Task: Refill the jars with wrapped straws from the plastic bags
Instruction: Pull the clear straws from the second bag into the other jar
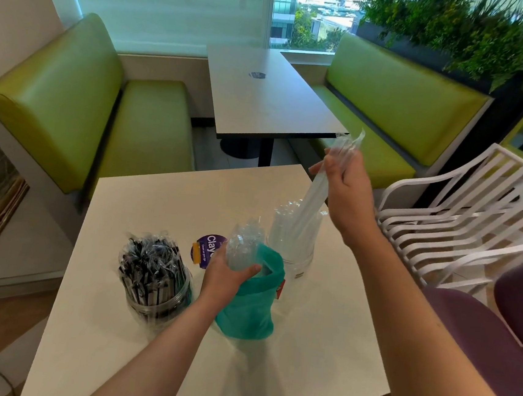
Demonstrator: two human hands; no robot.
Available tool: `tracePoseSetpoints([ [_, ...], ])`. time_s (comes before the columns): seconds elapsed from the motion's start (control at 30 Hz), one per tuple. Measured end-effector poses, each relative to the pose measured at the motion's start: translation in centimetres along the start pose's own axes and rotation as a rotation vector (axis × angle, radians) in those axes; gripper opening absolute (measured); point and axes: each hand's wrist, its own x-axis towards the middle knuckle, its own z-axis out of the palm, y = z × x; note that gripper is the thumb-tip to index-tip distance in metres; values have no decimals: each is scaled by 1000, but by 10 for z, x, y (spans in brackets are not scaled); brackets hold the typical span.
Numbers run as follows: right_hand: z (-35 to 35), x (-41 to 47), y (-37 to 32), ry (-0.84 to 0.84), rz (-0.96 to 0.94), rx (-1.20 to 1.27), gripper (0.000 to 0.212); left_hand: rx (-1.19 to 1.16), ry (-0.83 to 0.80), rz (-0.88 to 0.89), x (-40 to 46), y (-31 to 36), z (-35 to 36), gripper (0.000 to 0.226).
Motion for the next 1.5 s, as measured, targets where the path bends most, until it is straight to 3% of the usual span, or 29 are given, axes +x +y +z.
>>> tracePoseSetpoints([
  [0.13,8,2,7,-89,-2,-115,32,-7,-1,-6,0,0,0,88],
  [0.3,30,-11,38,-221,153,-159,37,-8,0,-6,0,-3,-1,86],
  [0.67,62,-44,88,-300,412,-211,36,-27,1,-14,0,-4,-2,82],
  [0.93,66,-51,99,-164,295,-241,22,-31,-9,-24,0,-3,-4,84],
  [1.17,64,-56,98,-101,341,-179,42,-39,-12,-22,-2,-2,-6,84],
  [1.27,64,-67,88,-50,282,-202,31,-49,-10,-13,-4,-2,-7,79],
  [1.4,72,-80,83,-149,200,-159,11,-77,-48,-16,-6,-1,-7,69],
  [1.5,75,-82,83,-202,257,-100,22,-103,-94,-16,-8,0,-10,65],
])
